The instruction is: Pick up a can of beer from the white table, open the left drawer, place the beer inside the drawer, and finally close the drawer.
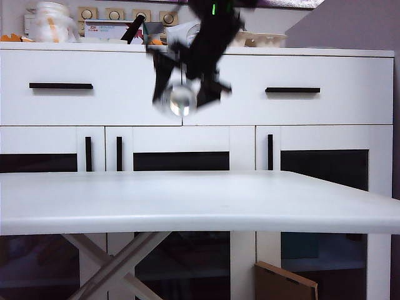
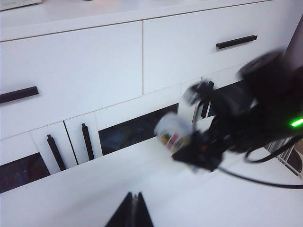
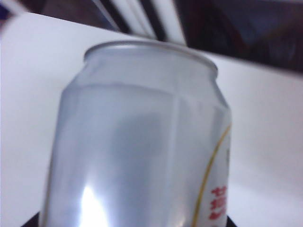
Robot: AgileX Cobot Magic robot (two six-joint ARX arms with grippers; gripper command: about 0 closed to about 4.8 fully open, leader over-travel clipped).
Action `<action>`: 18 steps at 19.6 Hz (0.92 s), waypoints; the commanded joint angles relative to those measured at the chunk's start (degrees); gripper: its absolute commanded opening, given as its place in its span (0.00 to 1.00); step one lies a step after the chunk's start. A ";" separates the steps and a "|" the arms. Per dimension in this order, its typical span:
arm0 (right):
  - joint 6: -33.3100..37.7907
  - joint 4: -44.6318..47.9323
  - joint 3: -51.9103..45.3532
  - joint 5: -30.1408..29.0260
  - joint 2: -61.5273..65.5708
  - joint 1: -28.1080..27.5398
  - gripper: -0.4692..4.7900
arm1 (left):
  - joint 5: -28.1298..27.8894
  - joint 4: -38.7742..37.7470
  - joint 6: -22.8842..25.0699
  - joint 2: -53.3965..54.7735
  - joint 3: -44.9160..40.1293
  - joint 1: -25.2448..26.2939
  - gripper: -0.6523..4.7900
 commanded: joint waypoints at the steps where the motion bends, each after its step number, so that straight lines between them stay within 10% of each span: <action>1: -3.76 1.33 0.63 0.39 -6.12 0.13 0.46 | 0.17 0.74 0.00 -0.13 0.31 -0.04 0.11; 18: -16.44 -12.31 0.13 3.56 -29.35 0.02 0.46 | 0.39 0.77 -1.53 -0.15 0.31 -0.04 0.11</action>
